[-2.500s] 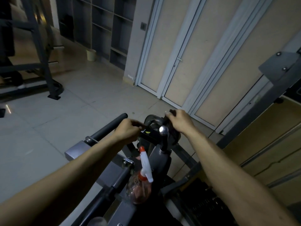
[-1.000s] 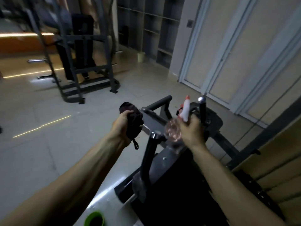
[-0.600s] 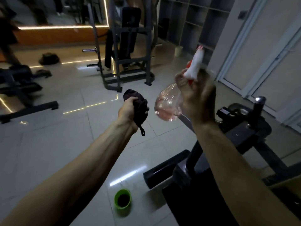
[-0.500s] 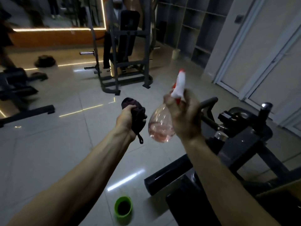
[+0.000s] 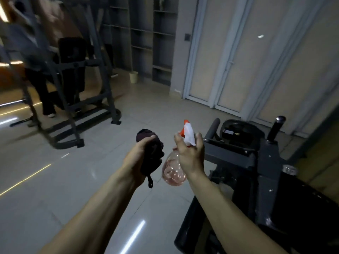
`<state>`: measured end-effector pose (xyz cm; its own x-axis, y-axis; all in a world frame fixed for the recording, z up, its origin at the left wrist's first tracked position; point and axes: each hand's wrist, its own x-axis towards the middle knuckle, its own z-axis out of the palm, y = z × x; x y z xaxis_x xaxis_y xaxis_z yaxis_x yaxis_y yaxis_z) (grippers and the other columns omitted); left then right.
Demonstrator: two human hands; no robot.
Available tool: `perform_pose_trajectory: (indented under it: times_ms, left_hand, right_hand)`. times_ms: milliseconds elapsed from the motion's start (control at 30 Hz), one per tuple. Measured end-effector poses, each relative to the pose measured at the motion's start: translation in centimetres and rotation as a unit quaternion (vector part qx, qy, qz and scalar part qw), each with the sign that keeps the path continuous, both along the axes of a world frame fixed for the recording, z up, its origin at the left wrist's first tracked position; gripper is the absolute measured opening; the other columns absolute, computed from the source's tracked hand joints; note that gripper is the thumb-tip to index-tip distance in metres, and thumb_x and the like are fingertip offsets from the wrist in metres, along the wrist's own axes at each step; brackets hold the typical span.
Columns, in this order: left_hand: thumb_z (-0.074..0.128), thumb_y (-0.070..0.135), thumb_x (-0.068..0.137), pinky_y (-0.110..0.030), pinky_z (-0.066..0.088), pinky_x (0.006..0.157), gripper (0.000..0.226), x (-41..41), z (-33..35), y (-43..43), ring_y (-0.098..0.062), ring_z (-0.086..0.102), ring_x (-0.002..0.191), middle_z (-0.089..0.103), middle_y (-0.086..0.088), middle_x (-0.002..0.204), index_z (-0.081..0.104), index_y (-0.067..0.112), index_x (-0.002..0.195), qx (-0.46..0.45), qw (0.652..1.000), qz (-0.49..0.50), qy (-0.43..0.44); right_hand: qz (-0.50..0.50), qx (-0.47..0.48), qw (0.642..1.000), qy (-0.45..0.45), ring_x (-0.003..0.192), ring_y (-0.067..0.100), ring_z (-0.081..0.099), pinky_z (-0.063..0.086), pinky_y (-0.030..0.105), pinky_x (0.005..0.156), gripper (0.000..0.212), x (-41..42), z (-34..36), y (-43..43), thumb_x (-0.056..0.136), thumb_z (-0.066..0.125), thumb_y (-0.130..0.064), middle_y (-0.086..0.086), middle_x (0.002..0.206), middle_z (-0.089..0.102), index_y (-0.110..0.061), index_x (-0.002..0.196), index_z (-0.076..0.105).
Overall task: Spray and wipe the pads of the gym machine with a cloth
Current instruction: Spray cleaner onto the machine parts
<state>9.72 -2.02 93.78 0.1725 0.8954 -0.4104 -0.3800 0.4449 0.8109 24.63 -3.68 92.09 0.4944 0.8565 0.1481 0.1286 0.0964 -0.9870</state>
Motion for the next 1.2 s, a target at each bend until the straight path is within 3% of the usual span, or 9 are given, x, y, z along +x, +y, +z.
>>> perform_pose_trajectory:
  times_ms: [133,333,400,467,533,667,967,1133,1200]
  left_hand:
    - [0.068,0.037,0.092,-0.032,0.049,0.078,0.035,1.6,0.7,4.1,-0.021,0.071,0.098,0.076,-0.005,0.110,0.072,0.009,0.113,0.014,0.996,-0.085,0.004]
    - [0.065,0.036,0.094,-0.029,0.046,0.070,0.033,6.9,1.1,10.1,-0.020,0.068,0.085,0.073,-0.005,0.099,0.070,0.009,0.113,0.003,0.974,-0.227,-0.006]
    - [0.063,0.035,0.095,-0.028,0.044,0.065,0.032,9.8,1.1,13.4,-0.017,0.067,0.078,0.072,-0.005,0.094,0.068,0.008,0.112,0.013,0.961,-0.276,0.000]
    - [0.064,0.036,0.095,-0.028,0.044,0.064,0.032,12.5,1.5,15.8,-0.016,0.066,0.075,0.072,-0.004,0.090,0.069,0.009,0.111,0.017,0.952,-0.306,0.006]
    - [0.061,0.034,0.097,-0.027,0.044,0.062,0.028,16.0,1.9,18.8,-0.018,0.064,0.072,0.073,-0.005,0.085,0.072,0.008,0.103,0.021,0.932,-0.361,0.007]
    - [0.054,0.030,0.100,-0.023,0.050,0.047,0.031,23.0,3.8,23.1,-0.019,0.063,0.062,0.072,-0.009,0.079,0.077,0.009,0.098,0.017,0.881,-0.473,-0.026]
    - [0.060,0.030,0.097,-0.027,0.049,0.052,0.030,34.1,-2.7,24.7,-0.020,0.064,0.064,0.071,-0.010,0.087,0.072,0.008,0.113,-0.041,0.773,-0.631,0.059]
    - [0.058,0.029,0.099,-0.022,0.047,0.044,0.026,38.3,-5.9,23.0,-0.019,0.061,0.062,0.067,-0.008,0.083,0.066,0.010,0.115,-0.041,0.697,-0.711,0.086]
    - [0.061,0.030,0.097,-0.022,0.047,0.042,0.029,39.7,-6.4,23.0,-0.019,0.062,0.063,0.068,-0.007,0.082,0.066,0.009,0.117,-0.037,0.662,-0.742,0.100]
  right_hand:
    - [-0.062,0.006,0.998,-0.027,0.064,0.013,0.062,0.050,0.036,0.059,0.031,1.0,0.3,2.8,0.088,0.074,-0.051,-0.005,0.075,0.062,-0.030,0.090,0.051]
    - [-0.167,-0.001,0.986,-0.021,0.061,-0.009,0.057,0.042,0.011,0.056,0.029,5.7,0.1,6.2,0.094,0.074,-0.040,-0.015,0.072,0.055,-0.036,0.084,0.047]
    - [-0.215,-0.005,0.976,-0.025,0.072,0.000,0.061,0.048,0.021,0.065,0.031,8.4,-0.5,8.6,0.091,0.072,-0.053,-0.006,0.086,0.065,-0.032,0.106,0.055]
    - [-0.239,-0.036,0.970,-0.020,0.103,0.010,0.067,0.053,0.032,0.087,0.081,10.8,-0.8,10.5,0.083,0.067,-0.072,0.004,0.117,0.071,-0.032,0.147,0.039]
    - [-0.297,-0.043,0.954,-0.012,0.113,0.009,0.066,0.051,0.035,0.095,0.094,13.5,-0.5,12.6,0.078,0.064,-0.079,0.008,0.133,0.066,-0.036,0.154,0.029]
    - [-0.418,-0.006,0.907,-0.049,0.086,0.030,0.071,0.059,0.051,0.080,0.050,19.3,1.2,15.4,0.081,0.069,-0.067,0.007,0.098,0.066,-0.030,0.108,0.047]
    - [-0.548,-0.117,0.828,-0.034,0.072,0.019,0.069,0.058,0.048,0.079,0.028,21.4,-4.3,11.1,0.087,0.062,-0.055,-0.006,0.088,0.071,-0.031,0.102,0.065]
    - [-0.645,-0.115,0.756,0.001,0.107,0.009,0.070,0.057,0.042,0.098,0.034,18.3,-7.1,7.4,0.095,0.068,-0.044,-0.037,0.118,0.067,-0.036,0.128,0.068]
    - [-0.686,-0.115,0.718,0.030,0.102,0.010,0.070,0.058,0.042,0.096,0.027,16.6,-8.5,7.1,0.096,0.069,-0.042,-0.042,0.120,0.063,-0.047,0.122,0.069]
